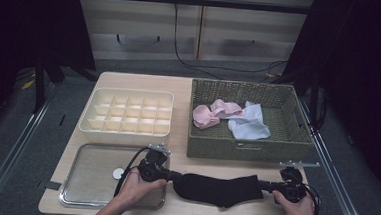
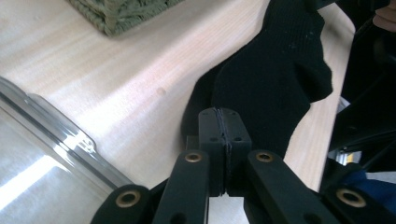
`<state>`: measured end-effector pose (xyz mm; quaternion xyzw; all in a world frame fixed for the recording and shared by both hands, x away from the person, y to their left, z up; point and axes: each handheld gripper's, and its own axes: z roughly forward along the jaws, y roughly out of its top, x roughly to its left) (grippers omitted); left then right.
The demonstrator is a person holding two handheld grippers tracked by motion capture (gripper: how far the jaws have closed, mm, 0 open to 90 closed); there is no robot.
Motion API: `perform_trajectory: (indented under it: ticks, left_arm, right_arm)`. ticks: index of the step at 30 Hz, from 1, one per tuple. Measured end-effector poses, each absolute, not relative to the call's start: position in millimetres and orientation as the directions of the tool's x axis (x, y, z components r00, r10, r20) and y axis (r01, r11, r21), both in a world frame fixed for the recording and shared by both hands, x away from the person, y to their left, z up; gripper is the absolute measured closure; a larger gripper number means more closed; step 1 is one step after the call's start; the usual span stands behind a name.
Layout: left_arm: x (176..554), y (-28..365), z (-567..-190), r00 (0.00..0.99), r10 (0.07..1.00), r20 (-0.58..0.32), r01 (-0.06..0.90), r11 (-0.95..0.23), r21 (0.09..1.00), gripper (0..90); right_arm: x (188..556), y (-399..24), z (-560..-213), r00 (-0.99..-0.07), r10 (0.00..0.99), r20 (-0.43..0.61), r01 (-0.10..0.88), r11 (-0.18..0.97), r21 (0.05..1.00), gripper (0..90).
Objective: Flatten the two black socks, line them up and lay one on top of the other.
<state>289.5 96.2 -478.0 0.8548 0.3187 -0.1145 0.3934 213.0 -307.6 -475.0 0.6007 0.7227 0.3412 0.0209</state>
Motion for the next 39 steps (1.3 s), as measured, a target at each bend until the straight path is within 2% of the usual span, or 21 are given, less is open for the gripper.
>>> perform_trajectory:
  ticks: [1, 6, 9, 11, 13, 16, 19, 23, 25, 27, 30, 37, 39]
  left_arm:
    - [290.7, 96.3, -478.3, 0.777, 0.461, -0.428, 0.626, -0.493, 0.604, 89.2]
    - [295.2, 96.6, -484.2, 0.764, 0.454, -0.459, 0.645, -0.502, 0.577, 88.7]
    - [292.5, 96.3, -486.5, 0.771, 0.442, -0.458, 0.636, -0.508, 0.581, 82.9]
    - [292.4, 96.9, -485.3, 0.766, 0.45, -0.46, 0.642, -0.491, 0.589, 78.1]
    - [292.9, 97.5, -482.5, 0.76, 0.464, -0.456, 0.648, -0.479, 0.593, 67.7]
    - [294.4, 99.4, -481.2, 0.756, 0.471, -0.455, 0.652, -0.471, 0.595, 59.1]
    - [295.2, 99.1, -482.9, 0.757, 0.479, -0.445, 0.651, -0.483, 0.586, 57.0]
    - [293.5, 96.9, -484.3, 0.76, 0.477, -0.441, 0.647, -0.487, 0.586, 56.9]
    - [293.4, 96.8, -484.7, 0.763, 0.475, -0.438, 0.644, -0.493, 0.585, 56.8]
    - [293.0, 96.7, -485.1, 0.763, 0.478, -0.434, 0.643, -0.494, 0.586, 56.7]
    - [292.3, 96.6, -485.0, 0.762, 0.483, -0.431, 0.644, -0.493, 0.586, 55.5]
    - [292.9, 97.4, -484.4, 0.76, 0.485, -0.433, 0.645, -0.484, 0.591, 47.7]
    - [293.0, 97.2, -483.4, 0.754, 0.495, -0.431, 0.65, -0.473, 0.594, 44.4]
  right_arm:
    - [214.2, -307.8, -477.1, -0.277, 0.882, 0.382, 0.853, 0.043, 0.52, 87.7]
    - [218.8, -306.3, -481.6, -0.279, 0.886, 0.37, 0.851, 0.05, 0.522, 86.8]
    - [218.6, -306.7, -483.8, -0.283, 0.885, 0.37, 0.848, 0.05, 0.527, 85.2]
    - [217.9, -307.2, -484.8, -0.284, 0.884, 0.371, 0.846, 0.049, 0.53, 81.0]
    - [216.0, -306.5, -484.6, -0.282, 0.885, 0.37, 0.845, 0.046, 0.533, 76.7]
    - [215.2, -307.4, -484.2, -0.286, 0.884, 0.371, 0.839, 0.043, 0.543, 72.1]
    - [216.8, -306.7, -486.0, -0.272, 0.891, 0.362, 0.841, 0.038, 0.539, 63.3]
    - [218.9, -303.2, -488.8, -0.281, 0.887, 0.366, 0.845, 0.049, 0.533, 58.1]
    - [219.4, -300.5, -488.7, -0.295, 0.885, 0.361, 0.843, 0.063, 0.534, 59.2]
    - [219.5, -297.7, -488.5, -0.311, 0.888, 0.338, 0.841, 0.092, 0.534, 71.2]
    - [220.5, -296.9, -488.7, -0.304, 0.888, 0.344, 0.847, 0.087, 0.524, 79.5]
    - [221.2, -304.0, -486.1, -0.269, 0.872, 0.41, 0.851, 0.016, 0.525, 82.4]
    - [221.5, -305.7, -482.7, -0.272, 0.879, 0.391, 0.842, 0.022, 0.538, 82.5]
